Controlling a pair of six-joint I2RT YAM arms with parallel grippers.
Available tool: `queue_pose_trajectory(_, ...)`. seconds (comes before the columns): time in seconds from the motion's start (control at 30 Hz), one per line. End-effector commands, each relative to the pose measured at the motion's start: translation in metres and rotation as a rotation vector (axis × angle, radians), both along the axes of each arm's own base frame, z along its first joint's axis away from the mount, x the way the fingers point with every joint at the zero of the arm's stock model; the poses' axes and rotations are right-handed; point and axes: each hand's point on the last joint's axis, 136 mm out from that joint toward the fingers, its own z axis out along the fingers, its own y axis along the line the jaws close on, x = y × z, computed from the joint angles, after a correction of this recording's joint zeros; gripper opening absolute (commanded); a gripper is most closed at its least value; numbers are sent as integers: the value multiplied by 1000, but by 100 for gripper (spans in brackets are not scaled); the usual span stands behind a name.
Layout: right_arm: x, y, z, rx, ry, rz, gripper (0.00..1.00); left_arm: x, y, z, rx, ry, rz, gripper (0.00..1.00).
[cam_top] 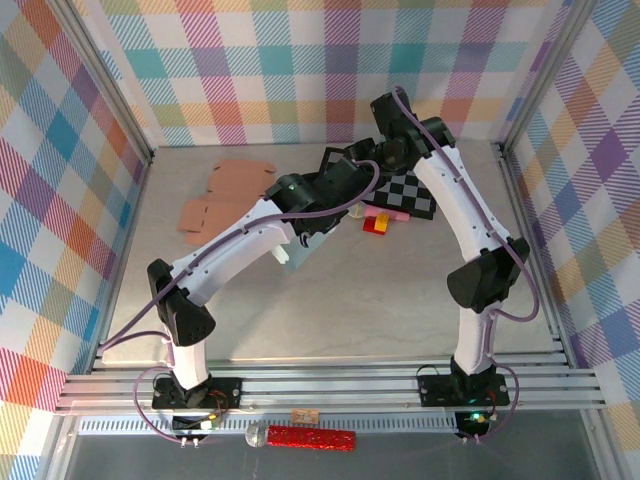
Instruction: Fold the paper box
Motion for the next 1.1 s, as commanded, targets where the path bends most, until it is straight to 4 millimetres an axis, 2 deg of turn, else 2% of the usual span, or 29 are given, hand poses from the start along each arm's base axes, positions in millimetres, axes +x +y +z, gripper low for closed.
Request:
queue_pose_trajectory(0.0, -7, 5, 2, 23, 21, 8, 0, -1, -4, 7, -33, -34, 13, 34)
queue_pose_trajectory(0.1, -6, 0, 7, 33, 24, -12, 0, -5, 6, 12, -104, -43, 51, 60)
queue_pose_trajectory(0.17, -6, -5, 9, 36, 27, -27, 0, -9, 16, 11, -156, -25, 76, 67)
queue_pose_trajectory(0.3, -4, -15, 13, 33, 34, -57, 0, -20, 30, -3, -216, 60, 94, 69)
queue_pose_trajectory(0.33, -4, -16, 13, 32, 35, -67, 0, -24, 31, -8, -222, 84, 88, 75)
queue_pose_trajectory(0.43, -2, -21, 14, 32, 37, -84, 0, -34, 34, -22, -219, 132, 95, 86)
queue_pose_trajectory(0.63, 0, -27, 15, 24, 45, -111, 0, -42, 44, -36, -203, 152, 120, 84)
queue_pose_trajectory(0.8, 2, -30, 17, 19, 43, -121, 0, -39, 56, -35, -168, 105, 157, 79)
queue_pose_trajectory(0.97, 5, -33, 16, 17, 48, -129, 0, -37, 64, -21, -181, 34, 170, 61)
queue_pose_trajectory(1.07, 6, -34, 15, 18, 48, -130, 0, -37, 62, -18, -195, 29, 151, 41)
